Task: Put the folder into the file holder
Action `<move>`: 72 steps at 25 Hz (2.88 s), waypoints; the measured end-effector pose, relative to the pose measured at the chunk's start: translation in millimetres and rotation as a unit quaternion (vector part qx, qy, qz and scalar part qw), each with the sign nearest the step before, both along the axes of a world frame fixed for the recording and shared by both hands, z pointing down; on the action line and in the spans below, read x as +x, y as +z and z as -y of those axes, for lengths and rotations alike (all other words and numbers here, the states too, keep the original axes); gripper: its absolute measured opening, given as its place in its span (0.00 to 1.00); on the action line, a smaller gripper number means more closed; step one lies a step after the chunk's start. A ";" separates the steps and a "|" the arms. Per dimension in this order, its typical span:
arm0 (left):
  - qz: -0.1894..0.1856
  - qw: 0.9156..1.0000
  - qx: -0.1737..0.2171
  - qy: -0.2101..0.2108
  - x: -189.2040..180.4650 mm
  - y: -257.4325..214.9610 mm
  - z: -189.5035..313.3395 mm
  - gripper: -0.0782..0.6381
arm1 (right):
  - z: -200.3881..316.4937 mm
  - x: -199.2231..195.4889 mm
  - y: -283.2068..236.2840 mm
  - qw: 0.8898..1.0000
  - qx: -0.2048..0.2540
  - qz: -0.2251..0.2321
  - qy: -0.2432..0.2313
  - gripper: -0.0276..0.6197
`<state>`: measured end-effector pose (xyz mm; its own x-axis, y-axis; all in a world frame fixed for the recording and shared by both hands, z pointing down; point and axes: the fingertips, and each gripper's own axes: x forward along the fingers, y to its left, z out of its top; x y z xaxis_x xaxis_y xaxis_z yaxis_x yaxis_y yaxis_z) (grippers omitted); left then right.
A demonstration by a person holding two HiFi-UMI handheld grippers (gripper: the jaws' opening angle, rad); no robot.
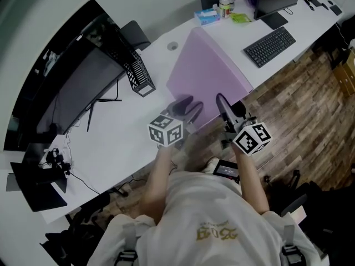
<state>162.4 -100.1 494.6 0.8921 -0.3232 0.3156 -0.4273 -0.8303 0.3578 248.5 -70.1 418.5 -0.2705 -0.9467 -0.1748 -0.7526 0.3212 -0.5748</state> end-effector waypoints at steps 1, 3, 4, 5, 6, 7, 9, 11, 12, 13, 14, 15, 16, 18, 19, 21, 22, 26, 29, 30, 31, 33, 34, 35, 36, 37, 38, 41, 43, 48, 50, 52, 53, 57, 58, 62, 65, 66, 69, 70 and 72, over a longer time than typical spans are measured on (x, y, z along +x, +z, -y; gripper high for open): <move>-0.005 1.000 0.003 -0.004 -1.3 -5.4 1.5 0.37 | 0.5 -1.0 -6.0 1.000 0.008 0.001 0.001 0.32; -0.016 1.000 0.008 -0.012 -5.3 -15.4 4.6 0.37 | 1.9 -4.4 -17.3 1.000 0.024 0.004 0.002 0.32; -0.023 1.000 0.009 -0.017 -8.0 -20.2 6.1 0.37 | 2.6 -6.9 -22.2 1.000 0.030 0.005 0.001 0.32; -0.030 0.999 0.010 -0.022 -11.1 -24.9 7.7 0.37 | 3.4 -9.9 -26.9 0.999 0.035 0.004 0.000 0.32; -0.037 0.999 0.011 -0.026 -14.5 -29.3 9.2 0.37 | 4.3 -13.3 -31.4 0.999 0.039 0.002 -0.001 0.32; -0.043 0.999 0.013 -0.031 -18.2 -33.5 10.8 0.37 | 5.3 -17.2 -35.7 0.999 0.043 0.000 -0.003 0.32; -0.054 0.998 0.016 -0.038 -25.9 -40.9 14.3 0.37 | 7.9 -25.6 -43.5 0.999 0.050 -0.006 -0.006 0.32; -0.065 0.997 0.019 -0.043 -33.4 -47.3 18.6 0.37 | 11.1 -33.8 -50.5 0.998 0.056 -0.012 -0.007 0.32; -0.071 0.996 0.019 -0.046 -37.2 -50.2 21.0 0.37 | 13.0 -37.8 -53.8 0.998 0.058 -0.015 -0.006 0.32; -0.078 0.996 0.019 -0.048 -40.9 -52.9 23.5 0.37 | 14.9 -42.0 -57.0 0.998 0.061 -0.018 -0.006 0.32; -0.084 0.995 0.019 -0.049 -44.6 -55.3 25.9 0.37 | 16.8 -46.3 -60.2 0.998 0.062 -0.022 -0.004 0.32; -0.091 0.994 0.018 -0.050 -48.3 -57.7 28.3 0.37 | 18.5 -50.7 -63.2 0.998 0.064 -0.026 -0.003 0.32; -0.098 0.994 0.017 -0.051 -52.0 -60.1 30.7 0.37 | 20.0 -55.1 -66.3 0.997 0.066 -0.031 0.000 0.32; -0.113 0.992 0.015 -0.052 -59.8 -66.0 36.0 0.37 | 23.1 -64.2 -73.2 0.997 0.069 -0.038 0.006 0.32; -0.120 0.991 0.015 -0.052 -63.7 -69.7 39.0 0.37 | 24.8 -68.9 -77.2 0.997 0.072 -0.042 0.008 0.32; -0.136 0.989 0.016 -0.051 -71.4 -78.0 46.1 0.37 | 29.0 -78.3 -86.2 0.995 0.079 -0.052 0.013 0.32; -0.142 0.988 0.017 -0.052 -75.2 -82.3 49.7 0.37 | 31.6 -82.9 -90.9 0.995 0.083 -0.057 0.014 0.32; -0.160 0.985 0.024 -0.058 -93.6 -97.2 63.7 0.37 | 43.2 -101.8 -106.0 0.993 0.095 -0.066 0.016 0.32; -0.178 0.981 0.020 -0.070 -112.0 -103.6 76.8 0.36 | 54.5 -119.3 -111.8 0.993 0.098 -0.065 0.019 0.32; -0.187 0.979 0.014 -0.075 -118.2 -104.9 81.4 0.36 | 58.4 -125.2 -113.0 0.993 0.098 -0.065 0.020 0.32; -0.193 0.978 0.009 -0.079 -123.6 -105.8 86.0 0.36 | 62.5 -130.6 -113.9 0.993 0.096 -0.065 0.022 0.32; -0.200 0.976 0.001 -0.084 -132.8 -106.9 94.0 0.36 | 70.4 -140.3 -115.4 0.993 0.092 -0.067 0.024 0.32; -0.203 0.975 -0.002 -0.086 -137.5 -107.3 97.1 0.36 | 73.7 -145.0 -115.9 0.993 0.089 -0.067 0.024 0.32; -0.207 0.974 -0.005 -0.089 -142.5 -107.7 100.0 0.36 | 76.7 -149.8 -116.5 0.994 0.088 -0.067 0.023 0.32; -0.211 0.973 -0.008 -0.091 -147.4 -108.0 102.8 0.36 | 79.5 -154.7 -116.9 0.994 0.087 -0.068 0.021 0.32; -0.215 0.972 -0.009 -0.093 -152.2 -108.2 105.6 0.36 | 82.3 -159.7 -117.3 0.994 0.087 -0.070 0.021 0.32; -0.218 0.971 -0.010 -0.095 -156.9 -108.2 108.5 0.36 | 85.1 -164.9 -117.6 0.993 0.087 -0.072 0.021 0.32; -0.226 0.969 -0.014 -0.100 -170.5 -107.6 117.6 0.36 | 93.6 -179.3 -117.7 0.993 0.085 -0.077 0.021 0.32; -0.231 0.967 -0.017 -0.102 -177.3 -106.5 123.2 0.36 | 98.8 -186.7 -117.1 0.993 0.084 -0.081 0.022 0.32; -0.245 0.964 -0.025 -0.103 -191.2 -103.4 135.5 0.36 | 110.3 -203.0 -115.4 0.992 0.079 -0.093 0.025 0.32; -0.252 0.962 -0.026 -0.104 -195.7 -102.8 140.5 0.36 | 114.4 -208.0 -114.9 0.992 0.078 -0.096 0.027 0.32; -0.259 0.960 -0.029 -0.104 -199.7 -101.2 145.9 0.36 | 119.0 -213.3 -114.1 0.991 0.078 -0.102 0.030 0.32; -0.263 0.959 -0.031 -0.103 -201.5 -100.4 148.7 0.36 | 121.5 -215.9 -113.9 0.991 0.078 -0.106 0.031 0.32; -0.281 0.953 -0.045 -0.105 -210.5 -98.0 159.4 0.36 | 130.9 -227.6 -113.4 0.989 0.074 -0.118 0.040 0.32; -0.285 0.951 -0.048 -0.107 -213.1 -97.4 162.7 0.36 | 133.8 -230.5 -113.0 0.989 0.073 -0.120 0.042 0.32; -0.296 0.946 -0.057 -0.115 -223.6 -93.8 177.5 0.36 | 147.3 -242.1 -109.9 0.988 0.070 -0.129 0.043 0.32; -0.304 0.943 -0.066 -0.119 -227.9 -89.6 185.8 0.35 | 155.9 -248.5 -106.3 0.987 0.069 -0.140 0.044 0.32; -0.305 0.942 -0.069 -0.120 -228.5 -87.7 188.2 0.35 | 158.6 -249.7 -104.8 0.987 0.068 -0.142 0.045 0.32; -0.306 0.941 -0.076 -0.122 -231.3 -83.4 195.3 0.35 | 165.7 -253.1 -100.8 0.986 0.064 -0.146 0.048 0.32; -0.307 0.940 -0.078 -0.124 -232.8 -82.5 197.6 0.35 | 167.8 -254.5 -99.4 0.986 0.063 -0.147 0.048 0.32; -0.311 0.938 -0.084 -0.125 -234.8 -81.3 201.8 0.35 | 171.7 -256.9 -96.7 0.986 0.061 -0.149 0.050 0.32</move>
